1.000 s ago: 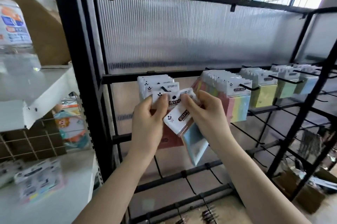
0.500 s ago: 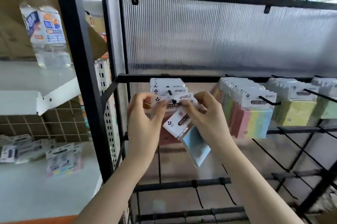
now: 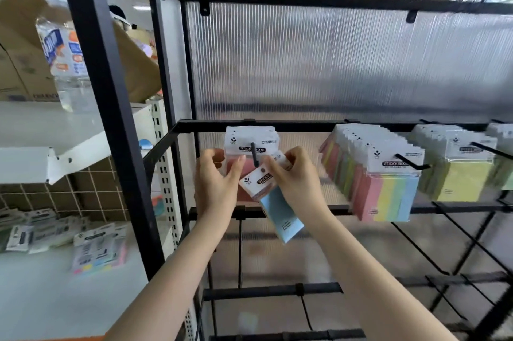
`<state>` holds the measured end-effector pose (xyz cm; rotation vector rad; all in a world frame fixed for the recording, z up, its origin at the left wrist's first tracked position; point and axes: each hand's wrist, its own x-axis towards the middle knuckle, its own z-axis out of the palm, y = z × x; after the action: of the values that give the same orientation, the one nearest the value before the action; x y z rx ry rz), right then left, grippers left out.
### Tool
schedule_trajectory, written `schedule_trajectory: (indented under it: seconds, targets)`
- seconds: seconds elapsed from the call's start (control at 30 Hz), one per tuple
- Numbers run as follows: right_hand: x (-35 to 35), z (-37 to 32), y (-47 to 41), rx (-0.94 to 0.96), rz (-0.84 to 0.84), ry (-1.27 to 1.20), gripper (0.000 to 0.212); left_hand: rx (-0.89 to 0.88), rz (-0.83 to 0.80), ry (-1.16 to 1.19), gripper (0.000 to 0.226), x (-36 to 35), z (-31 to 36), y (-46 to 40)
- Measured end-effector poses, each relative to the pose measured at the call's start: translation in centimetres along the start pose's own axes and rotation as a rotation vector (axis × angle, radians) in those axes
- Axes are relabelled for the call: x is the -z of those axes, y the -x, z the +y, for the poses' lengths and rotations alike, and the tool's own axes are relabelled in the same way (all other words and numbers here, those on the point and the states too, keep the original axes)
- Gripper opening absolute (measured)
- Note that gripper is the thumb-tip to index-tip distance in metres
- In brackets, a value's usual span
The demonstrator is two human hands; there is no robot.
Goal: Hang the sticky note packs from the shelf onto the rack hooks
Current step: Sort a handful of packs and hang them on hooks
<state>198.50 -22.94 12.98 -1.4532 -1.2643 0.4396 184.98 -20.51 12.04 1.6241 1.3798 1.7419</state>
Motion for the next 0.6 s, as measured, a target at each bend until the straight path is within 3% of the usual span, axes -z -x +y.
schedule_trajectory:
  seconds: [0.2, 0.4, 0.5, 0.6]
  targets:
    - [-0.3, 0.0, 0.1, 0.021, 0.023, 0.026, 0.037, 0.016, 0.023, 0.014, 0.04, -0.2, -0.4, 0.1]
    - [0.8, 0.3, 2.3, 0.065, 0.101, 0.0, 0.041, -0.225, 0.112, 0.164, 0.021, 1.0, 0.0, 4.1]
    - [2.3, 0.5, 4.3, 0.116, 0.221, -0.035, 0.043, -0.29, -0.015, 0.274, 0.007, 1.1, 0.5, 6.8]
    - [4.4, 0.7, 6.6, 0.134, 0.345, -0.132, 0.037, -0.23, -0.243, 0.325, 0.01, 0.3, 1.7, 9.2]
